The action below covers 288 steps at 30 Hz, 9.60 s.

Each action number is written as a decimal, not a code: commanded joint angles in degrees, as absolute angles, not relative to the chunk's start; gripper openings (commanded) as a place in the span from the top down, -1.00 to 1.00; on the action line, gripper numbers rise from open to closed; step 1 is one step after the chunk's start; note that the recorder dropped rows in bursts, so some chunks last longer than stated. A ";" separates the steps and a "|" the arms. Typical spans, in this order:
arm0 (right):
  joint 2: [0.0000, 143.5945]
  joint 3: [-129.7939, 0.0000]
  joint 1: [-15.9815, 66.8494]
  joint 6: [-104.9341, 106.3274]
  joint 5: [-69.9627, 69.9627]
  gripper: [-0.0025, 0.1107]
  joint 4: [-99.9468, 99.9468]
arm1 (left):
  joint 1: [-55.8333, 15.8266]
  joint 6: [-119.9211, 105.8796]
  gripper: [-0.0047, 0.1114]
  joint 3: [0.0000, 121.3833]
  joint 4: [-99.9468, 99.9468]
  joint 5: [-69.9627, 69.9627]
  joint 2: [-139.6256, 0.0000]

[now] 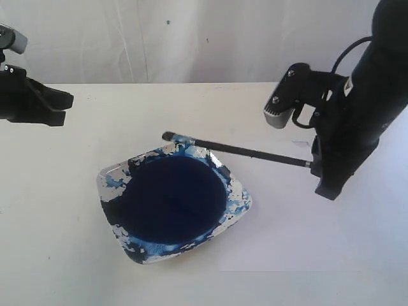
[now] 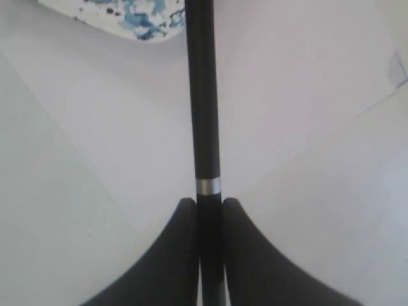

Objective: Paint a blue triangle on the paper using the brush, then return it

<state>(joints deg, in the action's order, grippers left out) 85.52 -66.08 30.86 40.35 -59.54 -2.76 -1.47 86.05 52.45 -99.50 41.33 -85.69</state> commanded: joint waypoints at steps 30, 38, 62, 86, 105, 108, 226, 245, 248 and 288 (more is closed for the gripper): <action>101.63 -71.39 30.95 43.02 -46.69 0.93 -7.72 | -1.23 85.08 0.92 51.31 -99.95 39.34 -85.76; 103.53 -71.38 30.95 43.43 -49.15 0.87 -4.96 | -1.23 84.97 0.92 50.49 -99.95 38.83 -85.76; 102.00 -71.38 30.84 26.10 -42.16 0.44 -5.97 | -1.23 84.97 0.92 50.49 -99.95 38.93 -85.76; 77.50 -19.96 47.89 -25.38 26.67 0.39 52.98 | -1.23 84.97 0.92 50.49 -99.95 45.22 -85.76; 101.59 -15.90 53.11 -70.61 56.58 0.46 32.97 | -1.23 84.97 0.92 50.49 -99.95 46.30 -85.76; 106.20 -18.17 53.11 -70.88 58.51 0.37 32.97 | -1.23 84.97 0.92 50.49 -99.95 47.03 -85.76; 110.20 -34.89 43.77 -51.40 48.29 0.81 42.35 | -1.23 84.61 0.92 50.49 -99.95 48.37 -85.76; 110.20 -34.89 43.77 -51.16 68.90 0.94 42.35 | -1.23 84.61 0.92 50.49 -99.95 48.37 -85.76; 110.20 -34.89 43.77 -51.16 69.96 0.94 42.35 | -1.23 84.61 0.92 50.49 -99.95 48.37 -85.76; 93.31 -34.69 39.35 -18.04 69.54 0.94 37.93 | -1.23 84.61 0.92 50.49 -99.95 48.01 -85.76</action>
